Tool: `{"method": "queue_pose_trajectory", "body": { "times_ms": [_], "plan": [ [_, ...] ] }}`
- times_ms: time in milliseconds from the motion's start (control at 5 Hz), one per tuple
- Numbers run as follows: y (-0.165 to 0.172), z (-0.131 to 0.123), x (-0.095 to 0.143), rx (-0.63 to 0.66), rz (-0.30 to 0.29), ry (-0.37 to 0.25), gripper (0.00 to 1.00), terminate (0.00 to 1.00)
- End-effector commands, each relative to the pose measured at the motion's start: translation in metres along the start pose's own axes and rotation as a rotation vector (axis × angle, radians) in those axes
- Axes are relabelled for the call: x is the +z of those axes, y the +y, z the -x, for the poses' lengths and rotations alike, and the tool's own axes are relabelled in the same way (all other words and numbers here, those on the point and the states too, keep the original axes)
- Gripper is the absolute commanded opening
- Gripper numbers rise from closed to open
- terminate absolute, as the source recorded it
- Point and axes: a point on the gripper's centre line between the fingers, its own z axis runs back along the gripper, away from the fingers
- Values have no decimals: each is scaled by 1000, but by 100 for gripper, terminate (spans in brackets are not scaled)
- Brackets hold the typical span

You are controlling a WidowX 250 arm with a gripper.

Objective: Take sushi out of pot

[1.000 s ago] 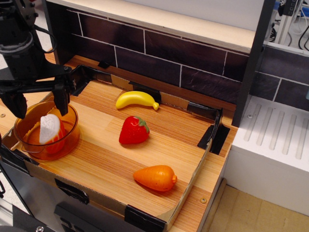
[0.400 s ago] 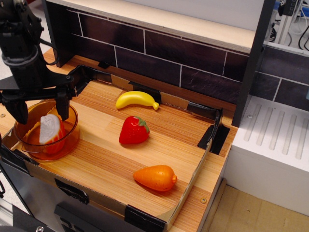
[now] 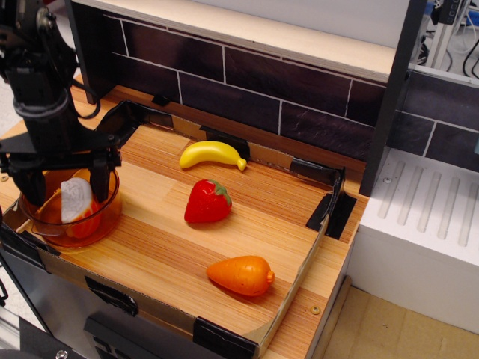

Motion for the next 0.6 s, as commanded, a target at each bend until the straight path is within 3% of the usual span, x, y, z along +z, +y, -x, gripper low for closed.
{"method": "queue_pose_trajectory", "body": {
  "times_ms": [0, 200, 400],
  "plan": [
    [1, 1, -6, -33, -39, -31, 100, 0],
    [0, 1, -5, -40, -30, -43, 0, 0],
    [3, 2, 7, -34, -9, -52, 0, 0]
  ]
}}
